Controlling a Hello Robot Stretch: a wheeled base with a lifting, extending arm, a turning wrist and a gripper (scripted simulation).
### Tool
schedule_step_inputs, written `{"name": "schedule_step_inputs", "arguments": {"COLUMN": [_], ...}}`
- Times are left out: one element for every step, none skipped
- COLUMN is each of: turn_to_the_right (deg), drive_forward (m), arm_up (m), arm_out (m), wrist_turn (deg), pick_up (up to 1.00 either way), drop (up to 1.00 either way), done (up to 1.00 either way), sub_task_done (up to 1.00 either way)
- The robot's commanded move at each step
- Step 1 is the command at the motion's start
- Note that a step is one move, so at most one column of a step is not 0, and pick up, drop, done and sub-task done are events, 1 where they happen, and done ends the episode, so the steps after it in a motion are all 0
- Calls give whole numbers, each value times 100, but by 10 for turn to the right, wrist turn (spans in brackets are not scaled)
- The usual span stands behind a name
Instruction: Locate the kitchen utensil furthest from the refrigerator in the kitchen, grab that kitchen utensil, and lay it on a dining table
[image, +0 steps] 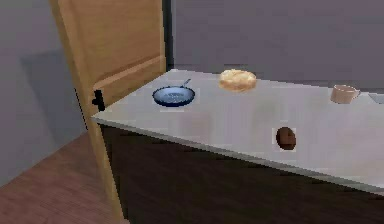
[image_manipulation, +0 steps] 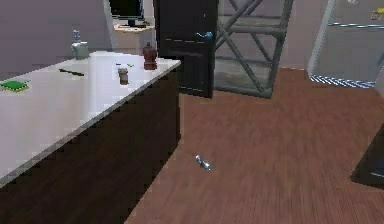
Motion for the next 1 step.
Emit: {"name": "schedule_step_inputs", "arguments": {"turn_to_the_right": [240], "drive_forward": [0], "arm_up": [0], "arm_out": [0], "wrist_turn": [0], "pick_up": [0], "drop": [0], "done": [0], "sub_task_done": [0]}}
